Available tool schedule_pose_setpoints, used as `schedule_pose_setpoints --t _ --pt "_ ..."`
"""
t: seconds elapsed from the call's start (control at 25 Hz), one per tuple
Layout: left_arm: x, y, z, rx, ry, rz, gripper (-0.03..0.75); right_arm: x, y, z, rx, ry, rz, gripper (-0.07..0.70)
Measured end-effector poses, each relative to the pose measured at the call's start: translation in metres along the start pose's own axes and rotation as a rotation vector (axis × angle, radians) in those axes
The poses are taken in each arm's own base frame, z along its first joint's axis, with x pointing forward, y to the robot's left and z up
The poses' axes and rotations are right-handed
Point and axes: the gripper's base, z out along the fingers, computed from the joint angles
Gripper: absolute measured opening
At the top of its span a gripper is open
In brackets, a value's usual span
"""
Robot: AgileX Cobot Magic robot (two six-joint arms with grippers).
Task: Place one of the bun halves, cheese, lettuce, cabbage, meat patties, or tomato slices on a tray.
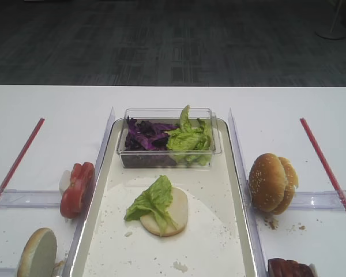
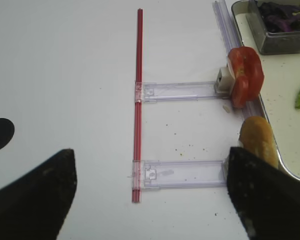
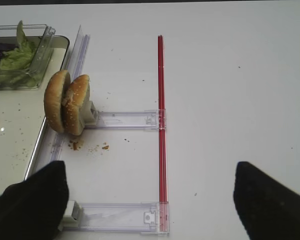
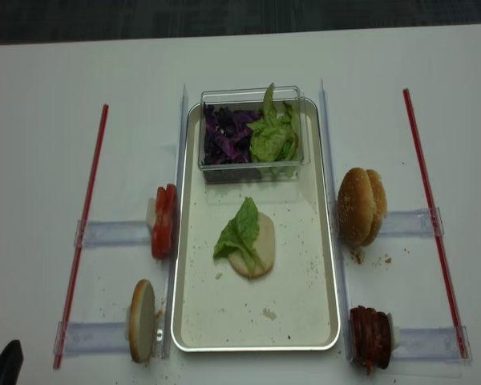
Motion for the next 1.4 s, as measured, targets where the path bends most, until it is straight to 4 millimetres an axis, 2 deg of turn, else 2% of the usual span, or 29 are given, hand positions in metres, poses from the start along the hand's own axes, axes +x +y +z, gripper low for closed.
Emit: schedule_pose_setpoints --t 0.96,1.2,1.4 --pt "0.0 0.0 0.0 0.0 0.0 0.0 0.564 0.0 0.0 0.0 0.0 0.0 0.0 0.678" --pt "0.0 0.0 0.0 0.0 0.0 0.0 0.564 0.0 0.0 0.0 0.0 0.0 0.0 0.636" --pt "0.0 0.0 0.0 0.0 0.0 0.0 0.564 0.0 0.0 0.0 0.0 0.0 0.0 0.629"
